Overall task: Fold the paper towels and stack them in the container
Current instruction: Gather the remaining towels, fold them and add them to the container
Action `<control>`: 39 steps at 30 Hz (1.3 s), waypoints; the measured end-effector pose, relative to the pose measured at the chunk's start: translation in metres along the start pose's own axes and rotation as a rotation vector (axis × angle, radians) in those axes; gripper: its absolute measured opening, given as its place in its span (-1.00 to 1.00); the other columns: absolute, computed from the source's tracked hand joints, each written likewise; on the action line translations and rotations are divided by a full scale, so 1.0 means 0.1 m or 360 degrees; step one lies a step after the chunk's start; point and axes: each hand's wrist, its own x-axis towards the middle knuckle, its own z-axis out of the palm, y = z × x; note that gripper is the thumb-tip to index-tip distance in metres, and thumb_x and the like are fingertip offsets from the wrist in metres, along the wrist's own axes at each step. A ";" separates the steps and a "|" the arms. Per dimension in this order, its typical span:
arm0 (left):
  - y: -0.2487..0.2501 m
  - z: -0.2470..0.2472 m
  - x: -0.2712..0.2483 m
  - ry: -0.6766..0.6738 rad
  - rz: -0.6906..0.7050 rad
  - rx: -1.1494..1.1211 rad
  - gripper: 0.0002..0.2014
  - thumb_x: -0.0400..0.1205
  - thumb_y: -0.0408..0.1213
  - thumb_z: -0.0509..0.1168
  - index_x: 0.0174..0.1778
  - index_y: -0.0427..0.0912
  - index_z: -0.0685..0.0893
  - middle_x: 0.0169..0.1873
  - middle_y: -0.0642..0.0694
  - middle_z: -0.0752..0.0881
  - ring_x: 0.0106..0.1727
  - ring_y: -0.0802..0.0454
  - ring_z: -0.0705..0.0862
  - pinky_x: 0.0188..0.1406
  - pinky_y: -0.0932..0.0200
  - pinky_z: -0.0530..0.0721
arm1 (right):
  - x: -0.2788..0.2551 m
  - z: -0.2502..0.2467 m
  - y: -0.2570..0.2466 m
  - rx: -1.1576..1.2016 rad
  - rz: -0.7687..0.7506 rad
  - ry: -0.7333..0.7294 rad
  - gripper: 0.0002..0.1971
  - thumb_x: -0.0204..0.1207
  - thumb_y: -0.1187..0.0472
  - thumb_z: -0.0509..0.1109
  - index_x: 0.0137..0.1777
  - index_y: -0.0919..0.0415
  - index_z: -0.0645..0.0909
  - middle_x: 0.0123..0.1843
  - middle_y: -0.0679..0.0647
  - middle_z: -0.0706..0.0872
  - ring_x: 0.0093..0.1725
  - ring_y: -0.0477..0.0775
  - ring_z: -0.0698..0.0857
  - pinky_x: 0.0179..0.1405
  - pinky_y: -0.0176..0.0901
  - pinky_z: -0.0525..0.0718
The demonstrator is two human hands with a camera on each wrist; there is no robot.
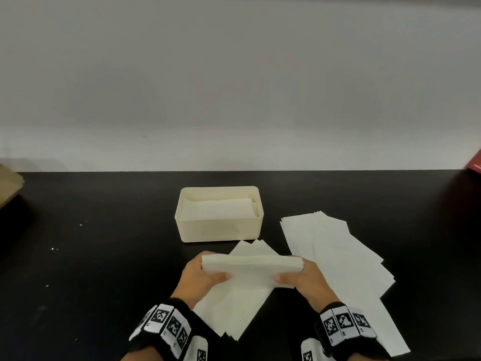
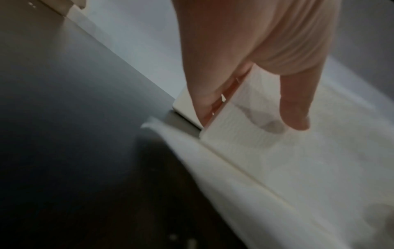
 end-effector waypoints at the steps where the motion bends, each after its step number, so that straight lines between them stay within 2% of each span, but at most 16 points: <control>1: -0.03 0.00 0.01 -0.0018 -0.0034 0.0058 -0.62 0.36 -0.48 0.55 0.01 -0.08 0.64 0.01 -0.12 0.76 0.10 -0.08 0.73 0.16 -0.05 0.71 | 0.01 0.01 0.04 -0.0066 0.0029 -0.0009 -0.65 0.27 0.50 0.56 -0.02 0.16 0.64 -0.06 0.10 0.75 -0.04 0.04 0.72 -0.05 -0.16 0.70; 3: -0.06 0.01 0.04 -0.0015 -0.0070 0.0155 -0.63 0.39 -0.43 0.54 0.03 -0.01 0.64 0.03 -0.08 0.76 0.14 -0.06 0.72 0.25 -0.10 0.67 | 0.05 0.03 0.08 -0.0187 0.0040 -0.0009 -0.66 0.28 0.43 0.58 -0.03 0.09 0.62 0.02 0.10 0.74 0.02 0.05 0.71 0.08 -0.08 0.69; 6: -0.02 -0.03 0.08 0.0034 -0.0022 0.0179 -0.68 0.46 -0.39 0.49 0.06 0.00 0.64 0.05 -0.06 0.76 0.13 -0.04 0.72 0.22 -0.02 0.67 | 0.09 0.05 -0.02 -0.0219 -0.0025 0.0005 -0.69 0.35 0.35 0.56 0.05 0.09 0.63 0.10 0.10 0.74 0.13 0.11 0.70 0.17 -0.04 0.67; 9: 0.19 -0.14 0.13 0.0074 0.0114 0.0190 -0.68 0.50 -0.37 0.45 0.13 -0.01 0.62 0.06 -0.01 0.74 0.18 -0.03 0.69 0.18 0.07 0.66 | 0.14 0.09 -0.30 -0.0177 -0.0120 0.0037 -0.70 0.40 0.36 0.52 0.11 0.14 0.65 0.03 0.05 0.75 0.05 0.04 0.71 0.02 -0.20 0.66; 12: 0.47 -0.29 0.25 0.0214 0.0169 0.0213 -0.55 0.54 -0.33 0.42 0.34 -0.12 0.50 0.18 -0.06 0.68 0.24 -0.06 0.65 0.29 -0.04 0.63 | 0.28 0.21 -0.67 -0.0211 -0.0276 0.0109 -0.72 0.46 0.33 0.47 0.15 0.15 0.60 0.07 0.05 0.73 0.03 0.03 0.69 -0.13 -0.23 0.66; 14: 0.67 -0.39 0.39 0.0346 0.0189 0.0223 -0.47 0.56 -0.33 0.39 0.44 -0.14 0.40 0.27 -0.13 0.64 0.29 -0.10 0.62 0.33 -0.09 0.61 | 0.43 0.34 -0.90 -0.0210 -0.0341 0.0141 -0.66 0.50 0.33 0.42 0.25 0.15 0.50 0.14 0.05 0.65 0.06 0.03 0.64 -0.28 -0.25 0.65; 15: 0.76 -0.44 0.46 0.0401 0.0203 0.0237 -0.44 0.58 -0.34 0.37 0.48 -0.13 0.35 0.30 -0.15 0.62 0.31 -0.11 0.61 0.32 -0.07 0.60 | 0.51 0.41 -1.00 -0.0201 -0.0348 0.0148 -0.58 0.52 0.32 0.40 0.36 0.14 0.44 0.19 0.05 0.61 0.12 0.05 0.62 -0.25 -0.20 0.68; 17: 0.91 -0.52 0.61 0.0487 0.0218 0.0340 -0.40 0.61 -0.37 0.33 0.55 -0.08 0.26 0.31 -0.20 0.61 0.30 -0.14 0.61 0.22 0.05 0.60 | 0.68 0.55 -1.17 -0.0261 -0.0358 0.0188 -0.42 0.55 0.32 0.36 0.54 0.06 0.28 0.34 0.08 0.55 0.28 0.11 0.57 0.10 0.00 0.71; 18: 0.97 -0.55 0.69 0.0519 0.0217 0.0430 -0.38 0.62 -0.39 0.30 0.57 -0.08 0.22 0.30 -0.23 0.61 0.26 -0.15 0.62 0.15 0.09 0.58 | 0.76 0.61 -1.24 -0.0333 -0.0373 0.0197 -0.38 0.57 0.34 0.32 0.58 0.02 0.22 0.42 0.10 0.52 0.36 0.14 0.54 0.27 -0.02 0.63; 19: 1.00 -0.57 0.76 0.0535 0.0215 0.0540 -0.38 0.63 -0.42 0.27 0.58 -0.08 0.20 0.29 -0.25 0.60 0.21 -0.16 0.63 0.09 0.12 0.57 | 0.84 0.67 -1.28 -0.0427 -0.0378 0.0189 -0.38 0.59 0.36 0.27 0.60 0.01 0.19 0.47 0.11 0.48 0.39 0.14 0.52 0.33 -0.11 0.56; 21: 1.00 -0.59 0.90 0.0516 0.0187 0.0790 -0.43 0.64 -0.47 0.19 0.56 -0.09 0.23 0.20 -0.28 0.59 -0.06 -0.09 0.64 -0.11 0.18 0.58 | 0.98 0.80 -1.33 -0.0633 -0.0362 0.0170 -0.42 0.59 0.42 0.17 0.58 0.05 0.25 0.48 0.17 0.46 0.38 0.17 0.53 0.29 -0.19 0.53; 23: 0.96 -0.59 1.02 0.0475 0.0138 0.1100 -0.48 0.64 -0.48 0.13 0.54 -0.13 0.25 0.06 -0.26 0.58 -0.24 0.01 0.57 -0.26 0.20 0.56 | 1.10 0.91 -1.32 -0.0772 -0.0290 0.0205 -0.45 0.57 0.45 0.14 0.54 0.11 0.30 0.44 0.24 0.48 0.32 0.23 0.58 0.28 -0.06 0.61; 25: 0.95 -0.55 1.11 0.0448 0.0123 0.1400 -0.56 0.66 -0.48 0.09 0.48 -0.18 0.31 0.04 -0.24 0.58 -0.18 -0.03 0.59 -0.21 0.20 0.57 | 1.19 0.98 -1.28 -0.0879 -0.0198 0.0256 -0.49 0.56 0.45 0.16 0.52 0.21 0.29 0.40 0.28 0.49 0.28 0.26 0.60 0.23 -0.02 0.65; 29: 0.98 -0.43 1.20 0.0379 0.0062 0.1835 -0.70 0.68 -0.47 0.01 0.30 -0.33 0.48 0.19 -0.26 0.61 0.17 -0.15 0.65 0.09 0.13 0.62 | 1.30 1.05 -1.18 -0.1087 -0.0087 0.0286 -0.55 0.60 0.39 0.18 0.48 0.32 0.27 0.37 0.29 0.53 0.31 0.26 0.59 0.21 -0.04 0.61; 33: 0.96 -0.37 1.31 0.0271 -0.0038 0.1982 -0.70 0.69 -0.51 0.00 0.22 -0.38 0.58 0.20 -0.25 0.66 0.22 -0.14 0.67 0.15 0.15 0.62 | 1.36 1.10 -1.14 -0.1219 -0.0027 0.0295 -0.54 0.65 0.33 0.11 0.54 0.30 0.19 0.43 0.25 0.50 0.38 0.23 0.55 0.29 -0.03 0.57; 39: 0.93 -0.40 1.41 0.0172 -0.0115 0.2059 -0.69 0.71 -0.49 0.00 0.26 -0.39 0.57 0.24 -0.26 0.66 0.27 -0.13 0.65 0.19 0.16 0.60 | 1.41 1.11 -1.16 -0.1250 0.0072 0.0223 -0.49 0.66 0.32 0.09 0.59 0.32 0.08 0.46 0.22 0.47 0.40 0.19 0.53 0.30 -0.05 0.53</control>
